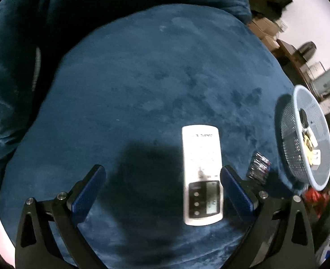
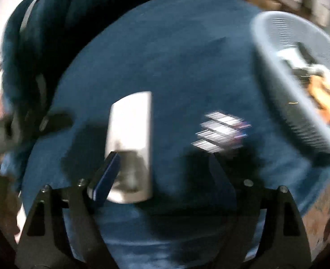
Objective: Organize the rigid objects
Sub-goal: 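Move the left gripper to the white remote while the right gripper approaches the black battery pack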
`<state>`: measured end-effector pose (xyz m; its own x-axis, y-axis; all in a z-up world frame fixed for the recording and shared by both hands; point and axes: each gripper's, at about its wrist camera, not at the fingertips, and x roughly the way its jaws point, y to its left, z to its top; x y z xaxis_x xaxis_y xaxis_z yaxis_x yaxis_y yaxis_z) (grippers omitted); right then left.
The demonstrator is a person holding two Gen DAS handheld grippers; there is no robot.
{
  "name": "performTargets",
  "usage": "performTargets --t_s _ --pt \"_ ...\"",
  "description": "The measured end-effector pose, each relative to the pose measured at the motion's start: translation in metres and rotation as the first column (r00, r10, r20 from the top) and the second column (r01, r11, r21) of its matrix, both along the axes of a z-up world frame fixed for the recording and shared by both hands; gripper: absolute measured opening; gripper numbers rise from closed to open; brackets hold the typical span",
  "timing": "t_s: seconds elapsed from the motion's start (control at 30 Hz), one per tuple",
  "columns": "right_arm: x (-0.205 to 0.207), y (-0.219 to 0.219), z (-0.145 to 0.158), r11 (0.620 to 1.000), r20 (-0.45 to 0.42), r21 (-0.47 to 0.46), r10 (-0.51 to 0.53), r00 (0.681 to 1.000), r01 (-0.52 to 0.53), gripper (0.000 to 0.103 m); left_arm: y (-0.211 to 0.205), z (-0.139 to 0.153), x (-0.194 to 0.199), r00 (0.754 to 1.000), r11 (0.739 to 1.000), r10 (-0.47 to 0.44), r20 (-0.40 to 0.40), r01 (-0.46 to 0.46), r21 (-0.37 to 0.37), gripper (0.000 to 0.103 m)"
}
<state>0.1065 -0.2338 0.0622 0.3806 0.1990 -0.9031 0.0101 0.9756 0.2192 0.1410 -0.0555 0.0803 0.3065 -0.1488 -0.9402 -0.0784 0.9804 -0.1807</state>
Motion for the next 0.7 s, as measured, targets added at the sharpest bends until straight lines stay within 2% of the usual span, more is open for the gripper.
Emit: performTargets --t_s 0.1,0.2,0.33,0.4,0.47,0.53,0.63,0.7 --pt "0.008 -0.020 -0.010 0.997 -0.040 -0.031 -0.079 0.996 0.078 0.082 -0.005 -0.007 0.000 1.000 1.000 -0.022 -0.021 0.021 -0.014 0.102" --pt "0.016 -0.019 -0.020 0.995 -0.071 -0.019 -0.095 0.993 0.094 0.081 -0.008 -0.012 -0.001 0.999 0.999 -0.030 -0.044 0.029 -0.022 0.102" --pt "0.031 -0.011 -0.037 0.993 -0.130 -0.063 -0.110 0.985 0.103 0.081 -0.016 -0.022 0.000 0.997 0.999 -0.051 -0.061 0.050 -0.018 0.101" --pt "0.031 -0.016 -0.042 0.991 -0.142 -0.032 -0.135 0.981 0.132 0.080 -0.021 -0.028 0.000 0.995 0.997 -0.073 -0.068 0.072 -0.015 0.101" --pt "0.029 -0.025 -0.040 0.987 -0.140 0.004 -0.161 0.977 0.163 0.076 -0.026 -0.035 0.001 0.993 0.996 -0.084 -0.078 0.084 -0.009 0.099" --pt "0.030 -0.033 -0.040 0.984 -0.152 0.004 -0.177 0.972 0.179 0.061 -0.029 -0.042 0.002 0.992 0.996 -0.086 -0.094 0.086 -0.002 0.097" --pt "0.027 -0.040 -0.040 0.985 -0.161 0.008 -0.170 0.972 0.174 0.059 -0.032 -0.049 0.000 0.990 0.996 -0.085 -0.109 0.086 0.002 0.095" --pt "0.027 -0.033 -0.037 0.988 -0.164 -0.046 -0.150 0.975 0.144 0.059 -0.031 -0.051 -0.001 0.990 0.997 -0.080 -0.112 0.082 0.011 0.095"
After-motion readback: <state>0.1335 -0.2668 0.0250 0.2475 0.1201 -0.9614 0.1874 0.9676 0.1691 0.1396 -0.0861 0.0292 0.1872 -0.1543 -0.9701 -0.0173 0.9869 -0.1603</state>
